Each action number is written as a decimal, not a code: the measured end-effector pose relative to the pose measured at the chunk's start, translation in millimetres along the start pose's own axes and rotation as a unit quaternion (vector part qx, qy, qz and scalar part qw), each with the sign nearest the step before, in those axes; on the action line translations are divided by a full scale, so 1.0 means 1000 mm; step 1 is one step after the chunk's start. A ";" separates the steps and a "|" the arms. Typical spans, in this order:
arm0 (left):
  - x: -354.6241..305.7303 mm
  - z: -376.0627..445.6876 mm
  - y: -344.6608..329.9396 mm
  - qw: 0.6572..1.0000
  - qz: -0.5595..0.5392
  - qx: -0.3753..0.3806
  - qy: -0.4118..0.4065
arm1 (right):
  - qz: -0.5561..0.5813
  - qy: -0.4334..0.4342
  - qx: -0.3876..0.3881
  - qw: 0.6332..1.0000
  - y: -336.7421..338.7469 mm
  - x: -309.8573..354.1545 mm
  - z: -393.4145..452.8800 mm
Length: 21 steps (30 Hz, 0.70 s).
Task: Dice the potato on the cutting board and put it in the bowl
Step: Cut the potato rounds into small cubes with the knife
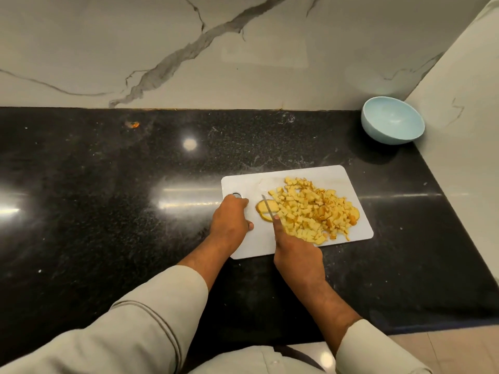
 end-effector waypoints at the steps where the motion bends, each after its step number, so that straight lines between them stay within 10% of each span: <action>1: 0.000 0.002 0.001 1.000 -0.005 0.005 0.000 | -0.009 0.021 0.010 1.000 0.000 0.002 -0.001; 21: -0.016 -0.008 -0.007 0.999 0.018 -0.016 -0.037 | -0.052 0.012 -0.001 0.999 0.009 -0.014 0.011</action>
Point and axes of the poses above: each hand's wrist, its own z-axis towards the middle knuckle, its own y-axis out of the back of the hand, x = y × z, the point moved 2 cm from there along z, towards the middle knuckle, and after that the axes turned 6 degrees about y, right-handed, at the moved point
